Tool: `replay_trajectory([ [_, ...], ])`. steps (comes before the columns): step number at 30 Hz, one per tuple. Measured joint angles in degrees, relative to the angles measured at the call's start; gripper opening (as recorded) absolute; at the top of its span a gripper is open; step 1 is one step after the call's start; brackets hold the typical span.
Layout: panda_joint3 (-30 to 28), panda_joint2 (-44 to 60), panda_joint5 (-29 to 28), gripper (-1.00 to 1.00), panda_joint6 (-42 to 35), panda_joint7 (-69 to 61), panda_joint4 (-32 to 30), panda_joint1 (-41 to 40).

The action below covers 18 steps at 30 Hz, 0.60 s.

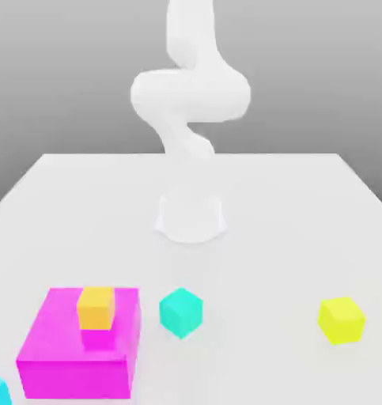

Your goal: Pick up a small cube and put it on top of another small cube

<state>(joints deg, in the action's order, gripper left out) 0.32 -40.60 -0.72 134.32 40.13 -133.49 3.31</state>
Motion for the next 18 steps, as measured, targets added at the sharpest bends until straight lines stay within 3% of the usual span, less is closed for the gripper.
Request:
replay_trajectory([
  [18,5.13,37.75,-1.67,0.0,18.37,-43.72,-12.34,20.86],
])
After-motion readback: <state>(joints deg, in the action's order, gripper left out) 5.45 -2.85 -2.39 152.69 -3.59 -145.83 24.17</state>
